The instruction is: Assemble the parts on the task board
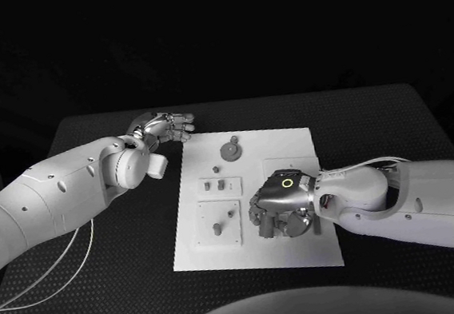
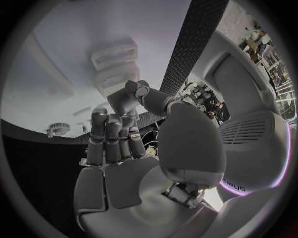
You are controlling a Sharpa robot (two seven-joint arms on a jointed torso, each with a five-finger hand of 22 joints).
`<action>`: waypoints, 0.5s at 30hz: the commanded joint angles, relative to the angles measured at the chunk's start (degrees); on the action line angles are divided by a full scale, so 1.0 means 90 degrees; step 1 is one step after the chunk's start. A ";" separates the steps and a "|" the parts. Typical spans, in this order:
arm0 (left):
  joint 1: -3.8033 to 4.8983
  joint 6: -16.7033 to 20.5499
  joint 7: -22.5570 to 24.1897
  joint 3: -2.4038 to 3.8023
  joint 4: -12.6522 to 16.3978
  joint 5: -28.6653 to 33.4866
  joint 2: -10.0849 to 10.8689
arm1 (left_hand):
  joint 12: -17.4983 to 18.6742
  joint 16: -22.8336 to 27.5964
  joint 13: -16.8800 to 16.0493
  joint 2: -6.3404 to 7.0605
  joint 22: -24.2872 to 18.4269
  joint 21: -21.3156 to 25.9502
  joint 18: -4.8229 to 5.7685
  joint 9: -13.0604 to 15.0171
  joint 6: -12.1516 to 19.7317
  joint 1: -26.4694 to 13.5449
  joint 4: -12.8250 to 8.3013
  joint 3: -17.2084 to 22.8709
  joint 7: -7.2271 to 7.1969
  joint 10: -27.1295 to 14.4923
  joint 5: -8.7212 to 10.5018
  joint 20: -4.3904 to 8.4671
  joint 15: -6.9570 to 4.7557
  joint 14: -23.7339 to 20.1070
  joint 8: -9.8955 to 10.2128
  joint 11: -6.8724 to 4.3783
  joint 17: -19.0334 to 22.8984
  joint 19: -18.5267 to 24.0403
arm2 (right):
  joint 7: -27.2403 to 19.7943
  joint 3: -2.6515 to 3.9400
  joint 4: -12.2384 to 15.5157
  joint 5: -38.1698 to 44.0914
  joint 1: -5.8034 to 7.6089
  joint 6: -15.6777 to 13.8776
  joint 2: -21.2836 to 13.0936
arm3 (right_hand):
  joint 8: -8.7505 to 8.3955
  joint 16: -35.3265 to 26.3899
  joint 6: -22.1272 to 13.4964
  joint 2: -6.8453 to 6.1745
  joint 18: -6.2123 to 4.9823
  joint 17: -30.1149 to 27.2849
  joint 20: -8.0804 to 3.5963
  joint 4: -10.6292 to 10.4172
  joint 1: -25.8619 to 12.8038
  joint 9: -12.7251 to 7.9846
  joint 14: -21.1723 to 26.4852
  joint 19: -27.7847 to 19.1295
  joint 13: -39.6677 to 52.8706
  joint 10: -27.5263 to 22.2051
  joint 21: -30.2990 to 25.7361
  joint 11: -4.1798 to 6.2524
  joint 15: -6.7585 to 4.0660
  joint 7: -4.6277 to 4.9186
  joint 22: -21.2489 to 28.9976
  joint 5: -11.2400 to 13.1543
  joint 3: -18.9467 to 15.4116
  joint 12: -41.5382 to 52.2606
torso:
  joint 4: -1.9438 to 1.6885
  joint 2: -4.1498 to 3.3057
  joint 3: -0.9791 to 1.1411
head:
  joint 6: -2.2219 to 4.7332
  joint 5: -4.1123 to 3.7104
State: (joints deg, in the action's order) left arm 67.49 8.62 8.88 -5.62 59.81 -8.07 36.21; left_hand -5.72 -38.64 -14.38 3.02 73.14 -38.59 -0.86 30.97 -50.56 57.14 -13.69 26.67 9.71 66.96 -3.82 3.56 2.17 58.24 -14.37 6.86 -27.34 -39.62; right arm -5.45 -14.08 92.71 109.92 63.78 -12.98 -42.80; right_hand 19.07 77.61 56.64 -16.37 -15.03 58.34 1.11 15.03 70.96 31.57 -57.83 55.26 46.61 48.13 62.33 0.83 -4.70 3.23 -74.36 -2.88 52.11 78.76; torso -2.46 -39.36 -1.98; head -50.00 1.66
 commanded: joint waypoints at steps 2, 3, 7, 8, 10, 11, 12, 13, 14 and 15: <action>0.0002 -0.0093 0.0039 0.0003 0.0014 0.0011 -0.0013 | 0.0021 0.0030 0.0007 0.0005 0.0008 0.0043 -0.0070 -0.0010 0.0051 -0.0047 0.0034 -0.0007 0.0008 -0.0041 -0.0004 -0.0052 0.0048 0.0000 -0.0034 0.0014 -0.0008 0.0013 | -0.0079 -0.0008 -0.0055 -0.0045 -0.0022 0.0160 0.0010 | 0.0008 0.0033 0.0190 0.0056 0.0004 -0.0012 -0.0006 0.0046 -0.0044 0.0003 0.0037 0.0001 -0.0010 -0.0015 0.0021 -0.0029 -0.0020 0.0148 0.0003 0.0006 -0.0007 0.0021 | 0.0004 -0.0001 0.0003 | 0.0000 -0.0007; 0.0002 -0.0094 0.0039 0.0003 0.0014 0.0010 -0.0012 | 0.0021 0.0031 0.0007 0.0006 0.0008 0.0043 -0.0070 -0.0010 0.0051 -0.0047 0.0033 -0.0007 0.0008 -0.0042 -0.0004 -0.0052 0.0048 0.0000 -0.0034 0.0014 -0.0009 0.0013 | -0.0083 -0.0008 -0.0078 -0.0048 -0.0022 0.0166 0.0009 | 0.0007 0.0033 0.0190 0.0057 0.0004 -0.0013 -0.0005 0.0047 -0.0044 0.0002 0.0038 0.0000 -0.0011 -0.0016 0.0021 -0.0030 -0.0019 0.0148 0.0003 0.0006 -0.0007 0.0021 | 0.0003 -0.0001 0.0003 | 0.0000 -0.0012; 0.0002 -0.0091 0.0038 0.0003 0.0005 0.0008 -0.0012 | 0.0022 0.0032 0.0007 0.0006 0.0009 0.0044 -0.0070 -0.0010 0.0052 -0.0046 0.0033 -0.0007 0.0008 -0.0042 -0.0004 -0.0052 0.0048 0.0000 -0.0034 0.0014 -0.0010 0.0013 | -0.0091 -0.0008 -0.0109 -0.0060 -0.0023 0.0181 0.0015 | 0.0003 0.0034 0.0188 0.0066 0.0004 -0.0016 -0.0004 0.0050 -0.0045 0.0000 0.0042 -0.0003 -0.0013 -0.0020 0.0021 -0.0031 -0.0018 0.0148 0.0003 0.0005 -0.0006 0.0022 | 0.0005 0.0000 0.0002 | 0.0000 0.0003; 0.0002 -0.0095 0.0038 0.0003 0.0004 0.0008 -0.0015 | 0.0022 0.0032 0.0007 0.0006 0.0010 0.0044 -0.0070 -0.0010 0.0052 -0.0046 0.0033 -0.0007 0.0008 -0.0042 -0.0004 -0.0052 0.0048 0.0000 -0.0034 0.0014 -0.0011 0.0013 | -0.0092 -0.0008 -0.0126 -0.0063 -0.0023 0.0198 0.0026 | 0.0002 0.0034 0.0187 0.0068 0.0004 -0.0017 -0.0003 0.0052 -0.0045 0.0000 0.0044 -0.0005 -0.0014 -0.0021 0.0020 -0.0031 -0.0018 0.0148 0.0002 0.0005 -0.0005 0.0022 | 0.0002 0.0000 0.0002 | 0.0000 0.0003; 0.0002 -0.0099 0.0039 0.0003 0.0010 0.0008 -0.0017 | 0.0022 0.0033 0.0007 0.0006 0.0010 0.0045 -0.0070 -0.0011 0.0053 -0.0047 0.0034 -0.0007 0.0008 -0.0042 -0.0004 -0.0052 0.0049 0.0000 -0.0034 0.0014 -0.0012 0.0013 | -0.0097 -0.0008 -0.0164 -0.0064 -0.0032 0.0211 0.0046 | -0.0002 0.0035 0.0185 0.0072 0.0004 -0.0019 -0.0001 0.0056 -0.0045 -0.0002 0.0048 -0.0010 -0.0016 -0.0026 0.0019 -0.0033 -0.0016 0.0148 0.0002 0.0005 -0.0004 0.0022 | -0.0001 -0.0002 0.0002 | 0.0000 -0.0003; 0.0002 -0.0101 0.0039 0.0003 0.0010 0.0008 -0.0018 | 0.0021 0.0033 0.0007 0.0006 0.0011 0.0045 -0.0070 -0.0011 0.0053 -0.0047 0.0034 -0.0007 0.0008 -0.0042 -0.0004 -0.0052 0.0049 0.0001 -0.0035 0.0014 -0.0013 0.0013 | -0.0096 -0.0008 -0.0191 -0.0064 -0.0040 0.0210 0.0054 | -0.0005 0.0035 0.0182 0.0074 0.0004 -0.0021 0.0000 0.0059 -0.0046 -0.0004 0.0052 -0.0013 -0.0017 -0.0030 0.0018 -0.0034 -0.0015 0.0149 0.0002 0.0005 -0.0004 0.0022 | -0.0003 -0.0002 0.0002 | 0.0000 -0.0007; 0.0002 -0.0098 0.0039 0.0003 0.0008 0.0008 -0.0019 | 0.0021 0.0034 0.0008 0.0006 0.0011 0.0045 -0.0070 -0.0011 0.0053 -0.0046 0.0034 -0.0007 0.0008 -0.0043 -0.0004 -0.0053 0.0049 0.0001 -0.0034 0.0014 -0.0013 0.0013 | -0.0097 -0.0008 -0.0219 -0.0064 -0.0047 0.0217 0.0061 | -0.0007 0.0035 0.0181 0.0076 0.0004 -0.0023 0.0001 0.0062 -0.0047 -0.0005 0.0055 -0.0016 -0.0018 -0.0032 0.0017 -0.0034 -0.0014 0.0149 0.0002 0.0005 -0.0003 0.0022 | -0.0004 -0.0003 0.0003 | 0.0000 0.0000; 0.0002 -0.0098 0.0039 0.0003 0.0008 0.0007 -0.0019 | 0.0022 0.0034 0.0008 0.0006 0.0011 0.0046 -0.0070 -0.0011 0.0053 -0.0046 0.0034 -0.0007 0.0008 -0.0043 -0.0004 -0.0053 0.0049 0.0001 -0.0035 0.0014 -0.0013 0.0013 | -0.0097 -0.0008 -0.0240 -0.0064 -0.0054 0.0219 0.0068 | -0.0009 0.0034 0.0179 0.0079 0.0004 -0.0025 0.0002 0.0065 -0.0047 -0.0006 0.0059 -0.0020 -0.0020 -0.0037 0.0015 -0.0036 -0.0013 0.0148 0.0002 0.0004 -0.0002 0.0022 | -0.0005 -0.0002 0.0003 | 0.0000 0.0003; 0.0002 -0.0098 0.0039 0.0003 0.0007 0.0007 -0.0016 | 0.0022 0.0034 0.0008 0.0006 0.0012 0.0046 -0.0070 -0.0011 0.0054 -0.0046 0.0034 -0.0007 0.0009 -0.0043 -0.0004 -0.0053 0.0049 0.0001 -0.0035 0.0014 -0.0014 0.0013 | -0.0097 -0.0008 -0.0260 -0.0063 -0.0062 0.0209 0.0075 | -0.0014 0.0034 0.0176 0.0083 0.0004 -0.0029 0.0005 0.0072 -0.0046 -0.0008 0.0066 -0.0028 -0.0023 -0.0045 0.0012 -0.0038 -0.0011 0.0148 0.0002 0.0004 0.0001 0.0021 | -0.0003 -0.0001 0.0003 | 0.0000 0.0007; 0.0002 -0.0094 0.0039 0.0003 0.0007 0.0007 -0.0014 | 0.0022 0.0035 0.0008 0.0006 0.0012 0.0046 -0.0070 -0.0011 0.0054 -0.0046 0.0034 -0.0007 0.0009 -0.0043 -0.0004 -0.0053 0.0049 0.0001 -0.0035 0.0014 -0.0015 0.0013 | -0.0091 -0.0008 -0.0275 -0.0042 -0.0075 0.0200 0.0083 | -0.0020 0.0033 0.0171 0.0087 0.0004 -0.0033 0.0008 0.0077 -0.0044 -0.0011 0.0073 -0.0035 -0.0026 -0.0052 0.0009 -0.0040 -0.0009 0.0149 0.0002 0.0004 0.0004 0.0020 | -0.0002 -0.0002 0.0006 | 0.0000 0.0004</action>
State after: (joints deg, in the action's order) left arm 67.49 8.57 8.87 -5.62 59.81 -8.08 36.17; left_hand -5.72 -38.64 -14.39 3.02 73.19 -38.37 -0.85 30.93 -50.56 57.14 -13.69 26.67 9.71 66.96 -3.82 3.56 2.17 58.24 -14.37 6.86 -27.40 -39.62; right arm -5.62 -14.09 90.35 109.44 63.33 -12.30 -42.16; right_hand 18.67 77.61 56.71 -16.05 -15.03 58.12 1.12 15.35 70.63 31.40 -57.59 55.25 46.43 47.92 62.33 0.61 -4.89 3.20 -74.37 -2.88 52.10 78.76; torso -2.46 -39.36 -1.96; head -50.00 1.67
